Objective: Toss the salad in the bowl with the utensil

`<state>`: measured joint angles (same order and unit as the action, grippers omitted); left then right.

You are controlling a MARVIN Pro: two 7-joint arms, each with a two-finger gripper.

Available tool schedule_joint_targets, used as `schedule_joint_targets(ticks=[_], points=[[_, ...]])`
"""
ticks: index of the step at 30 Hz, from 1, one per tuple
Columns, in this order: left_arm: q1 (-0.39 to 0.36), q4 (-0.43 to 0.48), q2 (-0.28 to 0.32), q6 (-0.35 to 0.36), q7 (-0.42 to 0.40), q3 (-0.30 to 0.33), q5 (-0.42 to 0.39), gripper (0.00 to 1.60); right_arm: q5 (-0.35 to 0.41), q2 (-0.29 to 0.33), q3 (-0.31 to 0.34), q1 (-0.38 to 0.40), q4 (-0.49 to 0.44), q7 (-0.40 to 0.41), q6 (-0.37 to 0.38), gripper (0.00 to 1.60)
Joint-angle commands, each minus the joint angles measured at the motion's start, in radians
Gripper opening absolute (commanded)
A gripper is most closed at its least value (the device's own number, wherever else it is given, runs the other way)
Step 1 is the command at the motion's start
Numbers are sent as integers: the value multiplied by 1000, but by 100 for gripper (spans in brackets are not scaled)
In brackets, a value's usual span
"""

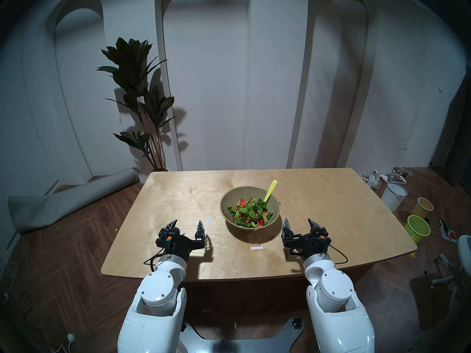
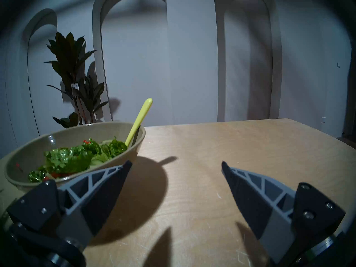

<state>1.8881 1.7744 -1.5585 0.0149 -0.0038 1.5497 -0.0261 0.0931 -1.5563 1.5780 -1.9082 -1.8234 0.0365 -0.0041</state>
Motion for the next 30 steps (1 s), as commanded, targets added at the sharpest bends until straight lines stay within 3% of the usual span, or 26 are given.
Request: schedule_joint_targets(ticks=[1, 6, 12, 16, 23, 25, 26, 30], points=[[-19, 76, 0, 13, -3, 8, -10, 160, 28, 6, 17, -6, -106, 18, 12, 160], [-20, 114, -9, 47, 0, 1, -11, 160, 46, 9, 29, 0, -121, 30, 27, 160], [-47, 163, -33, 181, -51, 6, -129, 160, 54, 13, 51, 11, -123, 30, 31, 160], [-77, 192, -35, 264, -64, 2, -159, 160, 63, 16, 73, 25, -121, 28, 31, 160], [-121, 224, -27, 402, -68, -20, -175, 160, 76, 17, 97, 31, -115, 28, 28, 160], [-135, 231, -9, 439, -70, -41, -157, 160, 80, 14, 101, 33, -115, 28, 23, 160], [-149, 239, -7, 494, -67, -58, -151, 160, 85, 12, 106, 33, -115, 29, 16, 160], [-186, 225, -4, 560, -48, -93, -128, 160, 91, 11, 114, 31, -117, 28, 8, 160]])
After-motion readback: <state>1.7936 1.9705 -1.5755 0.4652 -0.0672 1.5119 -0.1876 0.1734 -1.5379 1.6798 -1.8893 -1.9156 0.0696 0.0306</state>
